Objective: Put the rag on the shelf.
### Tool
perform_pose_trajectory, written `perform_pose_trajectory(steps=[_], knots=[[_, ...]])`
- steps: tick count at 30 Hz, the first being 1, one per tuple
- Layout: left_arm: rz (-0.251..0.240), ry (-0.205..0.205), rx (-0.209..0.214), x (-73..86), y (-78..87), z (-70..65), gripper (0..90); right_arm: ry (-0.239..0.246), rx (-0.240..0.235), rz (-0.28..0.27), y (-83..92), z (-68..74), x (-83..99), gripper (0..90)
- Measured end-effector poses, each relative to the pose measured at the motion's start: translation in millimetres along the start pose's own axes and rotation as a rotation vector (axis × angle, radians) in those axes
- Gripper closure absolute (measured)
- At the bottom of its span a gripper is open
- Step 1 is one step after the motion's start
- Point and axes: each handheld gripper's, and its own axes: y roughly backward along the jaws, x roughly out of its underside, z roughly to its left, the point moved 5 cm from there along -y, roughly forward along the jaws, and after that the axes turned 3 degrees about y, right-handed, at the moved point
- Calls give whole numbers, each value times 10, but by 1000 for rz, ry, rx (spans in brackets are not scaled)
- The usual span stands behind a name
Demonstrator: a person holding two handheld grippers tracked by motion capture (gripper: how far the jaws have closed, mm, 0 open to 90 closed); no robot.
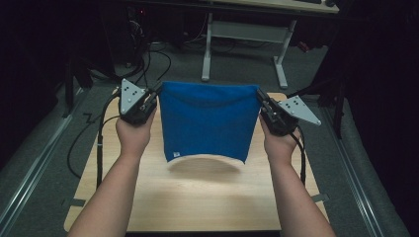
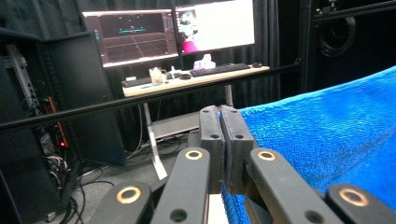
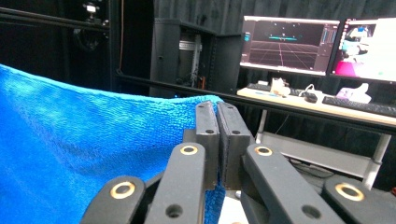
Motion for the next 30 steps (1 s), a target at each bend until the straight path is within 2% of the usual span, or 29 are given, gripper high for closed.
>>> perform_pose_trajectory(steps=[5,9,14,17,23,28,30], knots=[[7,-19,-16,-31,-195,92,888,-11,12,18,-166,-78,-1,887],[12,-31,-25,-58,-307,150,888,-1,21,27,-297,-129,-27,886],[37,-60,-41,-103,-492,207,888,21,38,50,-499,-216,-57,886],[57,-65,-48,-75,-612,245,888,27,48,71,-640,-284,-51,887],[166,-25,-52,234,-882,306,887,31,49,151,-922,-378,177,886],[259,-30,-40,558,-998,333,886,6,39,226,-1043,-410,461,886],[290,-20,-32,699,-1014,336,886,10,34,262,-1073,-390,589,886]])
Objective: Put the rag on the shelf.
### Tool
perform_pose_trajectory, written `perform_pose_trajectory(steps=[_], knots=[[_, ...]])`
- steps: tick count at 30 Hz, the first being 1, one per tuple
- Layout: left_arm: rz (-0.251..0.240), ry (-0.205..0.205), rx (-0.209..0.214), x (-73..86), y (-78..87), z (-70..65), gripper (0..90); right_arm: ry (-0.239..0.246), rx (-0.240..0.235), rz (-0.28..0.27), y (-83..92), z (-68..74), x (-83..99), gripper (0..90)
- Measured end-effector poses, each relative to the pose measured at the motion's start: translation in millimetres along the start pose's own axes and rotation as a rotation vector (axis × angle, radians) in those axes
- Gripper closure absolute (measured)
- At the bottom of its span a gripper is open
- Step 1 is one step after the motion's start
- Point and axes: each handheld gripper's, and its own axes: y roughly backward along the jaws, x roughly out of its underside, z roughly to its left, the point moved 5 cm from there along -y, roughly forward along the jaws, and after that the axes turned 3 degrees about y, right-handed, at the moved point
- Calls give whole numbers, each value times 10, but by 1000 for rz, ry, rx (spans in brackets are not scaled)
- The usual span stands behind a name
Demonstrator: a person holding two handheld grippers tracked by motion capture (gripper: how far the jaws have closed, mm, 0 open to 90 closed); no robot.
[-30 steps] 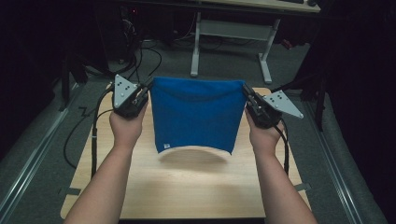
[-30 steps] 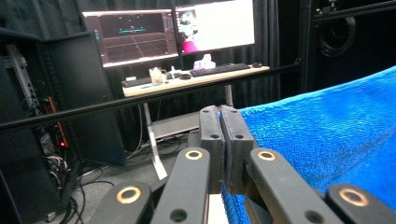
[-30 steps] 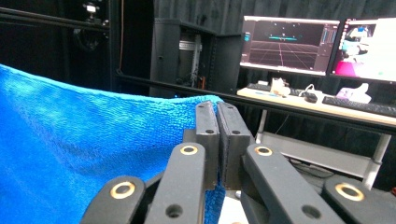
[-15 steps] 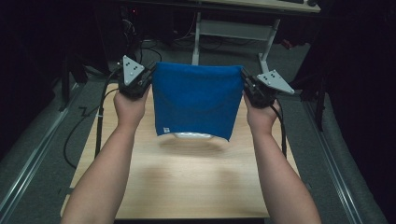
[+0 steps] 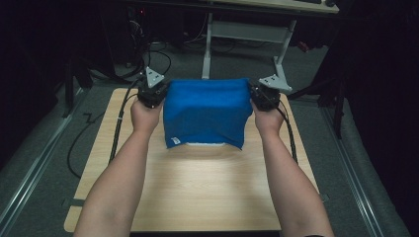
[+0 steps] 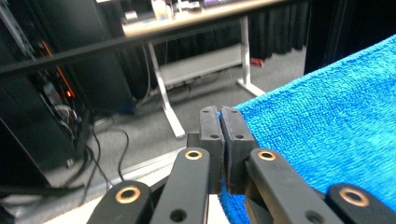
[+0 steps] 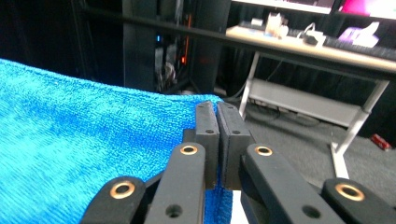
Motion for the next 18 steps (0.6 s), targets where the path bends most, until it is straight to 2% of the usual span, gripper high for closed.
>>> perform_pose_trajectory(steps=[4,5,10,18], knots=[[57,15,26,238,-56,-3,886,12,-16,45,-75,32,195,886],[58,11,30,286,-57,-9,887,10,-20,57,-86,40,239,886],[105,43,58,554,-58,-25,887,-12,-47,86,-104,105,424,885],[153,75,101,841,-60,-107,887,-26,-67,134,-126,188,745,885]])
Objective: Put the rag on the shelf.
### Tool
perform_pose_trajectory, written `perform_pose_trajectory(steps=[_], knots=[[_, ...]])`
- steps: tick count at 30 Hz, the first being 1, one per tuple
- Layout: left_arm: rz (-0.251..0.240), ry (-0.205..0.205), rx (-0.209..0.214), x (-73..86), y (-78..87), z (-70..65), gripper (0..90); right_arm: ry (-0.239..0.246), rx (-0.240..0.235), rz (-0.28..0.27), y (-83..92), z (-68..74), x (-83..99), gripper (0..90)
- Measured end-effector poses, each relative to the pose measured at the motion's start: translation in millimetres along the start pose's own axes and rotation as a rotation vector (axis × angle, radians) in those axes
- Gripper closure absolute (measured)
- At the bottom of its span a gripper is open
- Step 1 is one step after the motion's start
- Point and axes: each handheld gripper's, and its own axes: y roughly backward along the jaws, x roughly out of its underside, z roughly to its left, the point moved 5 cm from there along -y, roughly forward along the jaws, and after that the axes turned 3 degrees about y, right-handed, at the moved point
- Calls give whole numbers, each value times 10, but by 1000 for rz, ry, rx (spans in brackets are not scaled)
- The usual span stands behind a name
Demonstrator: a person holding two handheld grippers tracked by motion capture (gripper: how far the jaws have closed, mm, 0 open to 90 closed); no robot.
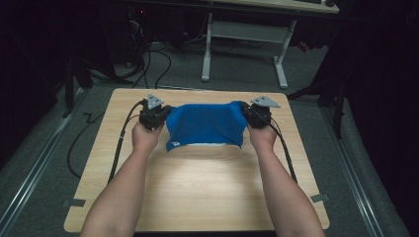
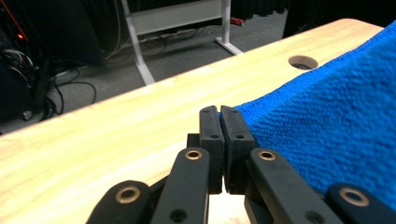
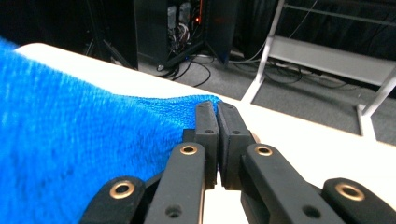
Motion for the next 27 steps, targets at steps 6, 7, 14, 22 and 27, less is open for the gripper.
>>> perform_pose_trajectory(steps=[6,7,14,22,27], knots=[[25,9,27,155,-69,-67,885,-8,-17,36,-31,49,191,884],[27,12,29,180,-75,-70,885,-10,-20,40,-36,63,218,884],[51,32,35,333,-104,-78,883,-20,-28,68,-63,87,377,883],[68,26,42,386,-122,-116,879,-30,-33,75,-69,103,465,881],[72,36,45,439,-140,-146,875,-35,-33,90,-65,103,550,880]])
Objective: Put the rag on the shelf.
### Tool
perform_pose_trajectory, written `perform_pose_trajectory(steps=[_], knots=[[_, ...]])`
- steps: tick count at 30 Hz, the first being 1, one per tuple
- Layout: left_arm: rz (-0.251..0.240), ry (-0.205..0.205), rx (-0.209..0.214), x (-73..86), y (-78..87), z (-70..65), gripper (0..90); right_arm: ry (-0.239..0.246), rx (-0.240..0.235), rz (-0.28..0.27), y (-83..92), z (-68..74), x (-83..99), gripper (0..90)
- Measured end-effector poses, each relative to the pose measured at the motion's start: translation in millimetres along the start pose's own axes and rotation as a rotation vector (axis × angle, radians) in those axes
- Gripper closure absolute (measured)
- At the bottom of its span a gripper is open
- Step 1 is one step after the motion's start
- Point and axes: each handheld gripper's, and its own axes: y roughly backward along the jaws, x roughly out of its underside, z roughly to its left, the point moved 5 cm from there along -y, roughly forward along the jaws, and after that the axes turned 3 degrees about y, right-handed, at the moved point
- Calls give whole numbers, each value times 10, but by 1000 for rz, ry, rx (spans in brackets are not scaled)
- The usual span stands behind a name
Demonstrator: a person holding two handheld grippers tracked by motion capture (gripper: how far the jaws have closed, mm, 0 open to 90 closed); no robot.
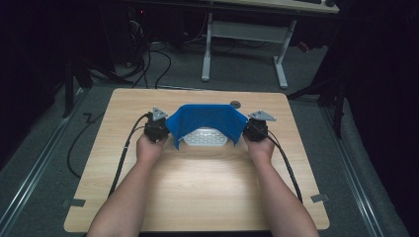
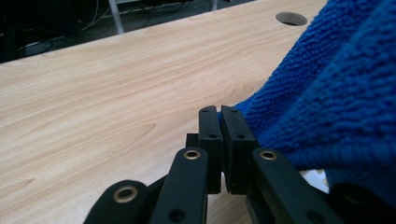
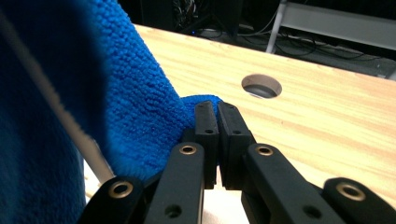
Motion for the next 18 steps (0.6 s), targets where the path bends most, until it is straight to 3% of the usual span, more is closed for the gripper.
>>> perform_pose_trajectory(steps=[4,7,12,18], knots=[[-3,11,-5,-7,33,9,838,-8,11,10,21,-22,-3,834],[-18,23,-29,-54,92,52,699,-11,29,-4,72,-64,-73,762],[-47,42,-65,-131,213,138,598,-16,52,-31,174,-145,-167,696],[-46,48,-95,-141,309,235,555,1,72,-32,253,-207,-206,670]])
